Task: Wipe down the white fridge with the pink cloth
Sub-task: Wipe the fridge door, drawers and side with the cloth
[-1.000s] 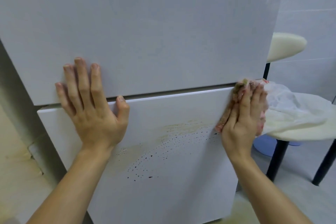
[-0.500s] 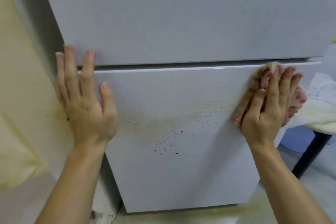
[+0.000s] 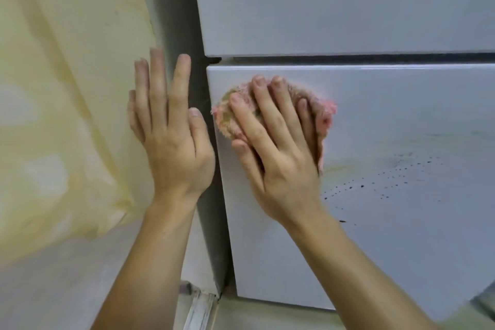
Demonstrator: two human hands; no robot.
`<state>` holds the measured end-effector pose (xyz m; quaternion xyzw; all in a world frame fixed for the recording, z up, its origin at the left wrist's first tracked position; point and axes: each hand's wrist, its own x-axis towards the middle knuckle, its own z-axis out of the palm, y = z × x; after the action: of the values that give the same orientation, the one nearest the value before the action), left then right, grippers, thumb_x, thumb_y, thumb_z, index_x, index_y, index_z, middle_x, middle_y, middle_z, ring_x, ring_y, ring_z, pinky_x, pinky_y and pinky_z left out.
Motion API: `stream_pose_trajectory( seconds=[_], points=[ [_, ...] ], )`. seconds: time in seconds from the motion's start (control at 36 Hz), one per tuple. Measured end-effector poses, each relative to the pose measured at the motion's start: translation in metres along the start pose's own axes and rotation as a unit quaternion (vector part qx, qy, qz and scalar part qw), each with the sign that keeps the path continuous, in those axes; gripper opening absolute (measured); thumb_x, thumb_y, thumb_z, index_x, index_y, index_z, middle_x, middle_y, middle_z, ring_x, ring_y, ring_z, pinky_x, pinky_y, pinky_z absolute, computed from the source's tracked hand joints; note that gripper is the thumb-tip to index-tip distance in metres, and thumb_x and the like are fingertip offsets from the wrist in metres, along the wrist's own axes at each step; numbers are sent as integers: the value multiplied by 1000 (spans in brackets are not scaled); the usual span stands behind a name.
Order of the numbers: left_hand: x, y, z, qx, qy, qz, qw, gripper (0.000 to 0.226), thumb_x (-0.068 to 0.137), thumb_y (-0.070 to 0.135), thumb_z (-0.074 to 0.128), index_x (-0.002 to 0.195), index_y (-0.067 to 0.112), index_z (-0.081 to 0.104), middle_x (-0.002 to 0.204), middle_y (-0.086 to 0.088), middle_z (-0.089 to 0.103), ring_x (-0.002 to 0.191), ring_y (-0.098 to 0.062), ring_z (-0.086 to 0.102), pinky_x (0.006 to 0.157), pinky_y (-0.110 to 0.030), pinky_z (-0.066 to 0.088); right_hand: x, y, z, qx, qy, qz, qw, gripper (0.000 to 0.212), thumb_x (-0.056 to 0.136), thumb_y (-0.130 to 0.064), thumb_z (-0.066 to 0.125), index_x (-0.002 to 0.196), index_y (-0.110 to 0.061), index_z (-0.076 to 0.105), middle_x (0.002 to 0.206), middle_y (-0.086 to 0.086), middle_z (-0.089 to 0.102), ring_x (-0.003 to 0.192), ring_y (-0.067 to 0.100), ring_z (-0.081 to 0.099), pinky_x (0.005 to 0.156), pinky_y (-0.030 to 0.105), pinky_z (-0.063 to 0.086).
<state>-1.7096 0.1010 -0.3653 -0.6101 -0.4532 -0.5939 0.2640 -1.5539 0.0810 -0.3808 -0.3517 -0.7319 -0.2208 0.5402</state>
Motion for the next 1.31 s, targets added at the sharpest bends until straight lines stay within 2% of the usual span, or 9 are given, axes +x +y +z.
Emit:
stream_pose_trajectory(
  seconds=[0.14,0.28,0.39,0.53,0.67,0.78,0.97,1.11,1.31],
  points=[
    [-12,-29,4,20,-23,-55,998,63,106,18,44,165,11,22,173,-18,15,162,-35,9,131,-52,6,-41,1,2,64,-64,18,996,55,111,-27,43,160,-7,30,170,5,24,162,21,17,132,37,10],
    [-18,-39,10,13,-50,-53,997,71,104,16,46,167,9,12,174,-20,7,162,-37,1,131,-48,-2,-87,24,2,-96,-106,-66,987,54,105,-23,66,155,-20,47,167,-1,33,159,18,26,131,39,18],
    [-19,-39,12,18,-50,-53,997,74,103,19,46,167,9,10,174,-21,5,162,-38,0,130,-51,-2,-82,27,6,-185,-69,-57,979,52,107,-36,60,157,-36,44,169,-5,29,161,16,20,131,43,5],
    [-20,-42,14,19,-50,-50,997,73,103,19,48,166,6,12,173,-24,7,161,-40,2,130,-56,1,-52,13,17,-210,-23,-36,977,51,110,-41,56,159,-34,43,171,0,23,162,23,11,129,51,3],
    [-22,-41,17,1,-40,-51,998,66,111,27,44,166,6,13,173,-25,7,161,-41,1,130,-54,-3,6,-11,29,-184,56,-12,981,43,112,-42,50,154,-31,52,166,2,28,157,26,27,129,51,13],
    [-22,-43,19,-5,-34,-54,998,67,111,26,47,166,7,13,173,-25,7,161,-41,0,129,-54,-4,15,-19,35,-167,68,-5,984,45,112,-37,52,155,-25,51,165,7,38,158,24,25,130,48,13],
    [-24,-47,17,20,-48,-34,998,72,104,15,50,166,5,14,172,-26,9,161,-43,4,130,-59,2,-77,-13,49,-123,-33,3,992,73,99,-20,60,164,-20,27,174,5,10,163,23,9,132,43,1],
    [-28,-52,13,16,-57,-28,998,75,103,20,45,167,16,6,175,-15,2,162,-26,-6,131,-51,-2,-146,5,52,-104,-89,-7,991,47,102,-16,48,148,-12,40,177,1,8,162,21,16,133,42,3],
    [-27,-49,10,19,-58,-32,998,77,101,16,48,167,15,9,175,-17,4,163,-30,-3,131,-54,0,-99,2,27,-105,-33,3,994,54,98,7,46,147,-14,55,171,7,30,160,22,23,132,41,12]
  ],
)
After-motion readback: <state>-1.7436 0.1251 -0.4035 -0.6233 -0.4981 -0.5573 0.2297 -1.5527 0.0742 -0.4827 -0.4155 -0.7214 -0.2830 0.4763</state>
